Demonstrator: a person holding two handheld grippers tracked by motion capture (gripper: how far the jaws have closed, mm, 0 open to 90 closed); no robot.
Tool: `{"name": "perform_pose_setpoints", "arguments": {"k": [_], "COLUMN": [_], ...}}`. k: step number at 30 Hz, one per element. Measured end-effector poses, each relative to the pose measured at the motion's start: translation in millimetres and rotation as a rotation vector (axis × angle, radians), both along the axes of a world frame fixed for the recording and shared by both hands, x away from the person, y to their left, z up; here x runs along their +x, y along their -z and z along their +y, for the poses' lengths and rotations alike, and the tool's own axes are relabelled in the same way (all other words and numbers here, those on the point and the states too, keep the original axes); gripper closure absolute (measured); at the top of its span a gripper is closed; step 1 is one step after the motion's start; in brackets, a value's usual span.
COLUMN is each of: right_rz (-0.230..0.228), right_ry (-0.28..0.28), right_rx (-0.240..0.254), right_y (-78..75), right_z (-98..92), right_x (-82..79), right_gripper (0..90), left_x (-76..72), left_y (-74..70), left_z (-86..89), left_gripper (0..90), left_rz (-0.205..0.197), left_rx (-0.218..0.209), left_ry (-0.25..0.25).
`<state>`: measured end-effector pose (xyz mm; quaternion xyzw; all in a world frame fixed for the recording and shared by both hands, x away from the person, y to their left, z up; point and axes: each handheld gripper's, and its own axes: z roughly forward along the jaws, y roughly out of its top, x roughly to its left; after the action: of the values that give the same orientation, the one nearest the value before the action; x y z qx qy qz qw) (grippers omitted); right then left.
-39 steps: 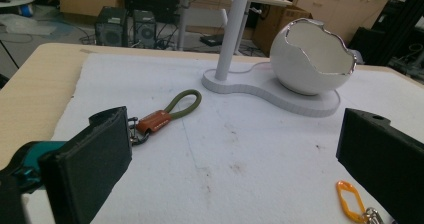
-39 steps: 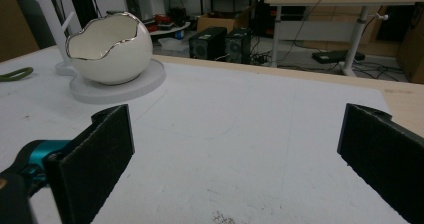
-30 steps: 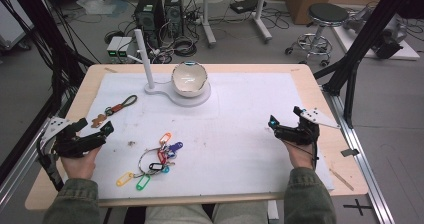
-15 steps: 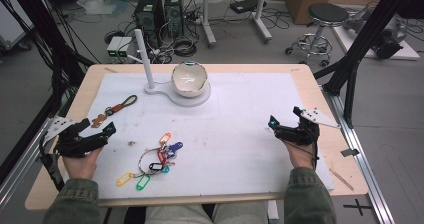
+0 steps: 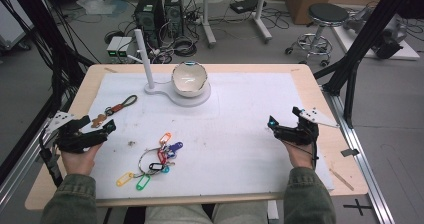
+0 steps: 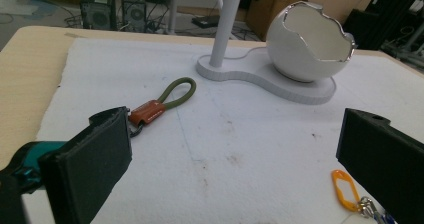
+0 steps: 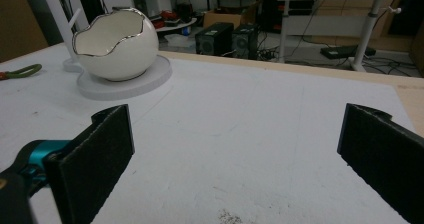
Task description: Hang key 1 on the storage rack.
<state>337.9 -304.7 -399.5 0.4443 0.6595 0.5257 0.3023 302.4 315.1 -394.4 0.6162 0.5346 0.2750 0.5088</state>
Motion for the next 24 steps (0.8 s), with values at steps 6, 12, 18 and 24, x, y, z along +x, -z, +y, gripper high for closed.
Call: {"name": "perform_pose_setpoints", "arguments": {"k": [6, 12, 18, 24], "right_rz": [0.003, 0.002, 0.005, 0.002], "right_ry": [0.003, 0.001, -0.003, -0.011], "right_rx": [-0.012, -0.019, -0.023, -0.036], "right_y": [0.3, 0.4, 0.7, 0.2], "right_z": [0.4, 0.9, 3.1, 5.2], "right_x": [0.0, 0.0, -2.2, -5.1], "right_gripper": [0.6, 0.7, 0.7, 0.7], "left_x": [12.7, 24.9, 38.8, 53.3], "left_y": [-4.3, -9.0, -20.7, -34.6], "left_z": [0.5, -1.0, -2.0, -3.8], "left_gripper": [1.7, 1.7, 1.7, 1.7], "left_rz": [0.068, 0.108, 0.124, 0.125], "left_rx": [0.065, 0.113, 0.125, 0.170], "left_ry": [0.039, 0.074, 0.111, 0.140]}}
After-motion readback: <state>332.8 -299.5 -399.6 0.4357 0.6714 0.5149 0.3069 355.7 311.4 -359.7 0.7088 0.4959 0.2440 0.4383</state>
